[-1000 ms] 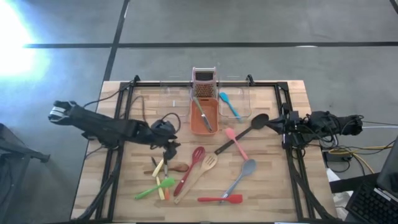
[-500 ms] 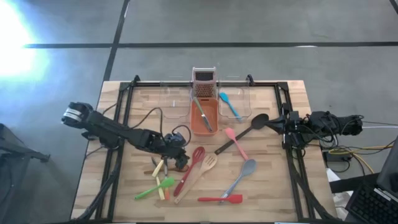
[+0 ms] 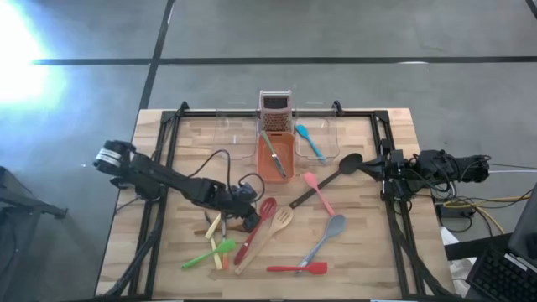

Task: Pick & Place Kitchen Items
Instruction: Put the red slotted serving spoon into the left transparent bin

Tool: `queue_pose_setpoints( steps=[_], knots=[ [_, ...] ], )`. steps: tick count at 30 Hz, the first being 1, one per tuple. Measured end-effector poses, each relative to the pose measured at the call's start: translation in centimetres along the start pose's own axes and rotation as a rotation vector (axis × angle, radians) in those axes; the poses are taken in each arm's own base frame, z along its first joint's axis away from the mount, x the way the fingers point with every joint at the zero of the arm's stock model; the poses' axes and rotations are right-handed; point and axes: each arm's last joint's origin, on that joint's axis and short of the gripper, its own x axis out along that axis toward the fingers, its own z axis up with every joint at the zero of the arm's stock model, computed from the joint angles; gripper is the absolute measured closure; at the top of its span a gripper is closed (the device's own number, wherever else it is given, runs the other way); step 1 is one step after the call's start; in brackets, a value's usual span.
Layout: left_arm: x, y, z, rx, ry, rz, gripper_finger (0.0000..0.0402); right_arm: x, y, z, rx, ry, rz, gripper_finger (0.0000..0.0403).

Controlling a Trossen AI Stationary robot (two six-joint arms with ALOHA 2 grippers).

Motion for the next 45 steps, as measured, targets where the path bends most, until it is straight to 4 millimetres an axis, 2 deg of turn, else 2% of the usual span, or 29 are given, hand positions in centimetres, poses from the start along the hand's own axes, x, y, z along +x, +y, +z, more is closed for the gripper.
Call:
queue_pose_setpoints(
  steps=[28, 45],
  knots=[
    [6.9, 0.6, -1.5, 0.040, 0.116, 0.142, 0.0204, 0.0, 0.0, 0.0, 0.000, 0.000, 0.000, 0.0394],
    [7.4, 1.1, -1.7, 0.084, 0.077, 0.192, 0.0210, 0.0, 0.0, 0.0, 0.000, 0.000, 0.000, 0.0394]
  ],
)
